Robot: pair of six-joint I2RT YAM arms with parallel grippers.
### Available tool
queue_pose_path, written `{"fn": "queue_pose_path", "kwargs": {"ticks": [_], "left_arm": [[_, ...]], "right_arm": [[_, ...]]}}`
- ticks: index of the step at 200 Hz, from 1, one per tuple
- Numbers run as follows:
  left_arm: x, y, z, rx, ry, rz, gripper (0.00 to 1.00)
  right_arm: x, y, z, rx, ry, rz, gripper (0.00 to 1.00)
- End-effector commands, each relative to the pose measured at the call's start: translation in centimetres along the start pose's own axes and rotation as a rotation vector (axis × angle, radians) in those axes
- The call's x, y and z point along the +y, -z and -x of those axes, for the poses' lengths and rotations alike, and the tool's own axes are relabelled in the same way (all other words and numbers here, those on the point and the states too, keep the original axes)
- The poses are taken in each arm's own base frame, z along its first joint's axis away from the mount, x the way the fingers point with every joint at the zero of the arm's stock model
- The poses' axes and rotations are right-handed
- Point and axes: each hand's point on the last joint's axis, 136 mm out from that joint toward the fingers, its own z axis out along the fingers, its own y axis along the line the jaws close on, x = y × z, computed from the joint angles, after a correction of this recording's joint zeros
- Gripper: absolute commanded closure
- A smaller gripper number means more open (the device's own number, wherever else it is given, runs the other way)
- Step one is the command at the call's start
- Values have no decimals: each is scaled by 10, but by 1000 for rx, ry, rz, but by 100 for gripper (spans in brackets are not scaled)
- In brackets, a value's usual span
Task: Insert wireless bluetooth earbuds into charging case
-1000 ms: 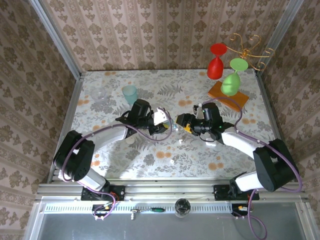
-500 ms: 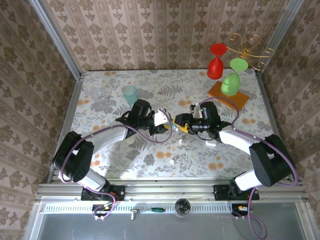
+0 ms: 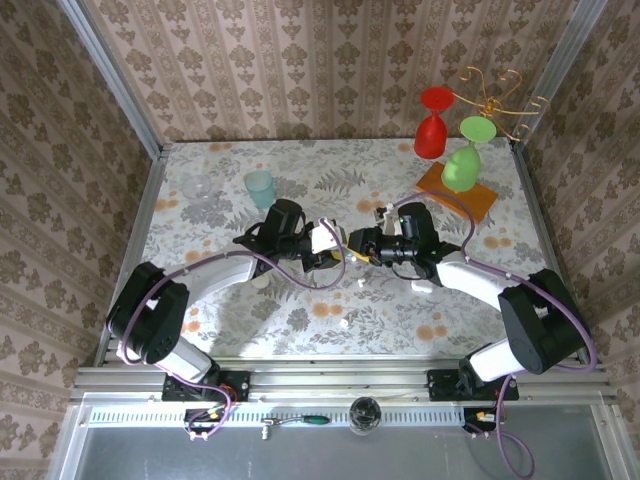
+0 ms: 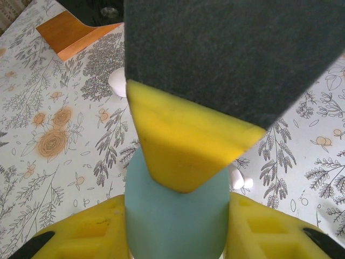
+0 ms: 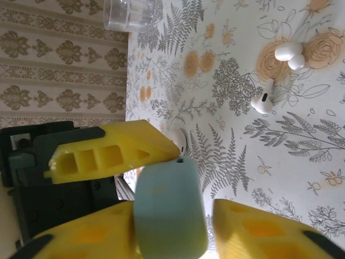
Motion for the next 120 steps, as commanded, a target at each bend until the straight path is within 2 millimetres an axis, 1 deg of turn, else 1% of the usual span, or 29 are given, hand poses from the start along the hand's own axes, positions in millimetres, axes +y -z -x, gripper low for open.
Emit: {"fn": "queue_pose_path", "kwargs": {"ticks": [1,13,20,31,41,56,65,67,69,72,88,105,110,120], "left_arm": [[-4,1,13,-53,-34,-27,73],[-3,2,14,-59,-35,-22,72],[-1,3,16,-72,-32,-10,69],[2,6,18,-106,-11,5,60],[9,12,23,-159,20,31,51],[20,22,30,-244,67,85,34],[25,29,35,-293,78,115,28],[26,30,36,-304,76,121,27],[26,32,38,-315,73,126,26],[26,34,40,-330,70,134,26],[28,44,49,-404,40,170,24],[29,51,54,-461,22,196,25],[25,52,57,-482,12,173,26],[26,55,60,-511,11,179,27]], "right_arm": [[10,-1,3,4,14,22,68],[11,0,3,3,13,24,75],[12,2,4,-2,12,26,77],[14,4,5,-9,11,31,80],[17,8,6,-19,6,40,80],[23,15,10,-38,-8,72,81],[24,18,12,-40,-28,93,82],[24,18,12,-40,-31,97,82],[31,24,14,-52,-22,115,82],[35,27,15,-58,-22,129,82],[43,37,18,-65,-52,180,84],[52,49,24,-83,-93,247,85],[56,53,25,-89,-98,268,86],[63,61,27,-96,-113,307,86]]}}
